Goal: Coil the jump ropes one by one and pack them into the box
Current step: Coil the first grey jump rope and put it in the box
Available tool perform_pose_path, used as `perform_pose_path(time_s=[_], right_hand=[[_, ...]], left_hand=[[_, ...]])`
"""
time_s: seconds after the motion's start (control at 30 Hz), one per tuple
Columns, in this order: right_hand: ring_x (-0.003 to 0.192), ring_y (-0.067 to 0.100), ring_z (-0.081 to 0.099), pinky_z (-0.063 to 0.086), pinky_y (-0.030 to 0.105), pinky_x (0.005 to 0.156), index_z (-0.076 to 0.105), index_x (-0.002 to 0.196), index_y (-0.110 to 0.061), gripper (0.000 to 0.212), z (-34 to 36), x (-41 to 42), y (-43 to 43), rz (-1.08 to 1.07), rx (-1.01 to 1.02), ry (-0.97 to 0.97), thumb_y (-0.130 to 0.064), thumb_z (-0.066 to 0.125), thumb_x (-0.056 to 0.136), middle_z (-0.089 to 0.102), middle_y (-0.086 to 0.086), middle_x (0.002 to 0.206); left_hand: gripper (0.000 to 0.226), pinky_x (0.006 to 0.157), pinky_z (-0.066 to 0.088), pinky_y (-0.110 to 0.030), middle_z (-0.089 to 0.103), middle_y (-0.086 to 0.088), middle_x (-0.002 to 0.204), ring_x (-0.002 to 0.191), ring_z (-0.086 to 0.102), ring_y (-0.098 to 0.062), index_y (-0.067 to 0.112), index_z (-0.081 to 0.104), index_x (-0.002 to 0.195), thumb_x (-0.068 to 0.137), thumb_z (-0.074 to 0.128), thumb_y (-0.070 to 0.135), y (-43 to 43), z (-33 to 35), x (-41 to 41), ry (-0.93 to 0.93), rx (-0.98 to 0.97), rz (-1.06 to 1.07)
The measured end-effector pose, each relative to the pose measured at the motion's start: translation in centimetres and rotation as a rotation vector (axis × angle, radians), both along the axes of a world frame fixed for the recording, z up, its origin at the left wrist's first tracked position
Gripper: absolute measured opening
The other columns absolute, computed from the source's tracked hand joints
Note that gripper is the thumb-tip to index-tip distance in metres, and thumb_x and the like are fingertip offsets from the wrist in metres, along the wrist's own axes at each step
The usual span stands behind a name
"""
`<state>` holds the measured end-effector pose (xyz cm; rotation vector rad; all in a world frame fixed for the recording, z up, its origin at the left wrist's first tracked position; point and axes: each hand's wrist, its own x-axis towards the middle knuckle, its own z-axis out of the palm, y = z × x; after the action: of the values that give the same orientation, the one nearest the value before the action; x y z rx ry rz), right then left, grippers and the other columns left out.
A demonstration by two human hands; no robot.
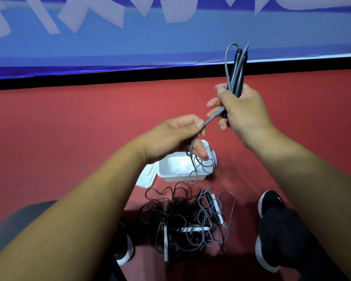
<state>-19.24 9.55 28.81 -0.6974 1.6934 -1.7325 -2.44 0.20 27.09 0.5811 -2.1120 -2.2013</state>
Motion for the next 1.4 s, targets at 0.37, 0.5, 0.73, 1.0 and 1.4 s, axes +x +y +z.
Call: perform_pose_path(time_s=[0.37,0.5,0.73,1.0,1.4], right_hand=[[0.086,0.035,0.08,0.065,0.046,0.063,0.059,0.114,-0.006,0.011,0.1,0.6,-0.3,0.064,0.023,-0.197,-0.013,0.058,0.106,0.073,0.019,0.092],[0.085,0.031,0.081,0.068,0.046,0.071,0.058,0.111,-0.008,0.008,-0.3,1.5,-0.4,0.204,0.136,-0.07,-0.015,0.058,0.108,0.077,0.02,0.098],[0.087,0.013,0.08,0.068,0.039,0.076,0.064,0.104,-0.015,0.006,-3.1,3.1,0.2,0.466,0.372,0.336,-0.02,0.062,0.104,0.077,0.008,0.103],[0.092,0.023,0.081,0.067,0.041,0.081,0.063,0.102,-0.011,0.002,-2.4,3.9,0.2,0.537,0.377,0.026,-0.012,0.062,0.101,0.073,0.009,0.101],[0.069,0.037,0.078,0.065,0.046,0.064,0.062,0.094,-0.002,0.013,-1.5,4.1,1.2,0.632,0.517,0.075,-0.013,0.06,0.099,0.068,0.018,0.08]], left_hand=[[0.021,0.059,0.038,-0.031,0.069,-0.006,0.074,0.059,0.047,-0.016,0.016,0.067,0.104,0.088,0.057,0.009,-1.1,0.6,0.0,-0.082,-0.364,0.307],[0.029,0.059,0.032,-0.032,0.061,-0.004,0.069,0.062,0.044,-0.017,0.022,0.073,0.105,0.086,0.054,0.033,-2.1,1.8,0.4,-0.054,-0.315,0.469],[0.054,0.056,0.045,-0.019,0.056,-0.002,0.066,0.057,0.054,-0.014,0.005,0.069,0.092,0.096,0.065,0.059,-1.4,2.6,0.4,-0.016,-0.446,0.548],[0.026,0.056,0.038,-0.027,0.066,0.007,0.064,0.053,0.05,-0.006,0.007,0.071,0.094,0.1,0.052,0.023,-1.8,2.4,0.4,-0.015,-0.44,0.594],[0.019,0.059,0.042,-0.024,0.068,0.0,0.081,0.061,0.052,-0.007,0.012,0.067,0.105,0.104,0.062,0.031,-2.5,2.5,1.3,0.017,-0.511,0.327]])
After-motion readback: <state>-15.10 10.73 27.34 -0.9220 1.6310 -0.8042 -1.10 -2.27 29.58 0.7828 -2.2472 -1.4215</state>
